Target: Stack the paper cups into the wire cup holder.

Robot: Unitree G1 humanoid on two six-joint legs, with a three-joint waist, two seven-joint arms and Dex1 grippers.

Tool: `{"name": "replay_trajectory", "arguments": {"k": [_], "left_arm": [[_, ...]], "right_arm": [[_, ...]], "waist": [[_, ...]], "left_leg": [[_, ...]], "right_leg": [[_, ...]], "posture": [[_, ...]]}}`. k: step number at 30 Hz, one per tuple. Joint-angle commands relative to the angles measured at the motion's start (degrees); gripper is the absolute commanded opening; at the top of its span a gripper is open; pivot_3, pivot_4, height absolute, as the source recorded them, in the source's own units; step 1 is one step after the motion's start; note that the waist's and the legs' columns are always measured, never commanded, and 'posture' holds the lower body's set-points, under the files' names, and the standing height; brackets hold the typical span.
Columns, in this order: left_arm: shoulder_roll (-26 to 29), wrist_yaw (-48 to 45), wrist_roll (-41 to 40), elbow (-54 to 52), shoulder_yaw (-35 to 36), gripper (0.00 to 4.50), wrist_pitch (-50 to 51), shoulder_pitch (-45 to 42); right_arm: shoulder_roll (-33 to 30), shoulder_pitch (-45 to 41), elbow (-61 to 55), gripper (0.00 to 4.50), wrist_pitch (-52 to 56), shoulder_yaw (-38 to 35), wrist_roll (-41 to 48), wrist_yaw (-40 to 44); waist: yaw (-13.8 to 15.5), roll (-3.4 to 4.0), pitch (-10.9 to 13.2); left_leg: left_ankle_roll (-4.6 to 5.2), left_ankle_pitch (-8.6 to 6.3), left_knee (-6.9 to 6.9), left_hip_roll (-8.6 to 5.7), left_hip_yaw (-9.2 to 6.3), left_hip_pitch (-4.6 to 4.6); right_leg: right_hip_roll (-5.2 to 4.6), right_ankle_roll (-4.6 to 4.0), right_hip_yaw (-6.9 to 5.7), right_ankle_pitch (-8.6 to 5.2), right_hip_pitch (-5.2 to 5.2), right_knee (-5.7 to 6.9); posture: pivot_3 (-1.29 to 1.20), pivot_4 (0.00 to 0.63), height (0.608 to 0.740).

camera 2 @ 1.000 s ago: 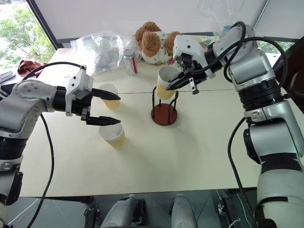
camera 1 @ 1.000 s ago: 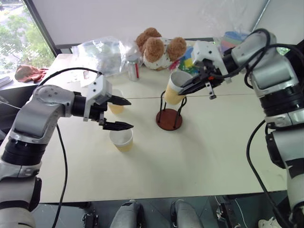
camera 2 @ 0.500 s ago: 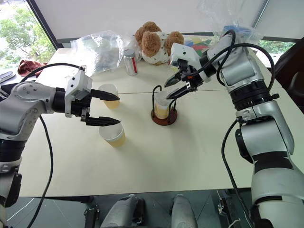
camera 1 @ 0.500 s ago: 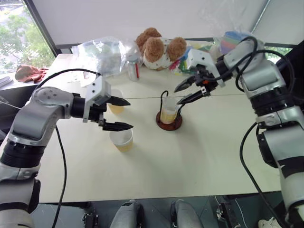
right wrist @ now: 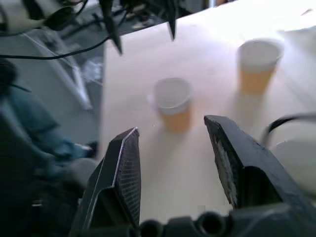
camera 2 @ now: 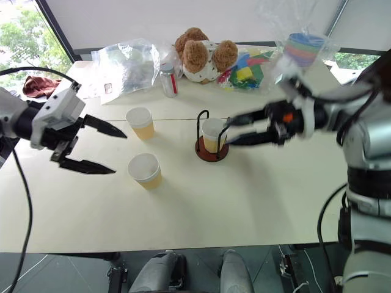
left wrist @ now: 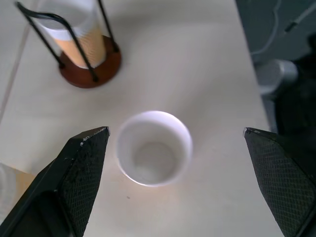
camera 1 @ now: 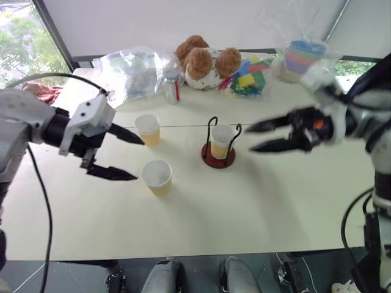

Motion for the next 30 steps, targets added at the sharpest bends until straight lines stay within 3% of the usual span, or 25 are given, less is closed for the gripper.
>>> {"name": "replay_trajectory", "arguments": {"k": [1, 9, 20, 24, 30], "left_arm": [[1.51, -0.77, 1.77, -3.90, -2.00, 4.50, -5.21, 2.36], [-5.08, 1.92, 12.77, -2.80, -6.21, 4.50, -16.51, 4.57], [-12.50, -0.19, 18.97, 3.45, -11.43, 4.50, -22.72, 2.70], [-15.25, -0.61, 20.66, 7.00, -13.08, 3.25, -24.65, 1.73], [-17.70, -0.77, 24.47, 14.49, -14.95, 0.21, -31.91, -0.87]], "right_arm": [[1.32, 5.45, -9.04, 2.27, 3.39, -5.08, 4.98, -8.48], [4.15, 15.48, -14.64, 2.27, 2.34, -3.43, 7.72, -19.32], [3.07, 17.72, -15.24, 2.27, 1.10, -3.84, 10.40, -26.26], [2.29, 17.99, -15.24, 2.32, 0.79, -4.34, 11.00, -28.15], [1.03, 18.50, -15.19, 2.32, 0.42, -5.35, 12.03, -30.27]], "waist": [[0.07, 0.02, 0.01], [0.45, 0.00, 0.00], [1.46, -0.07, 0.04], [1.45, -0.08, 0.03], [1.37, -0.08, 0.03]], "left_leg": [[0.05, -0.03, 0.00, -0.02, 0.07, 0.13], [0.32, -0.17, 0.01, -0.02, 0.04, 0.27], [0.39, -0.19, 0.01, -0.01, 0.07, 0.22], [0.40, -0.20, 0.03, -0.01, 0.07, 0.21], [0.41, -0.20, 0.03, 0.00, 0.06, 0.22]], "right_leg": [[-0.04, 0.00, 0.06, 0.00, 0.03, -0.01], [-0.01, -0.03, 0.12, 0.00, 0.09, 0.11], [0.09, -0.02, 0.12, -0.01, 0.08, 0.07], [0.09, -0.02, 0.12, -0.01, 0.09, 0.07], [0.11, -0.02, 0.12, -0.01, 0.08, 0.08]], "posture": [[0.00, 0.150, 0.740], [0.00, 0.150, 0.740], [0.00, 0.150, 0.740], [0.00, 0.150, 0.740], [0.00, 0.150, 0.740]]}}
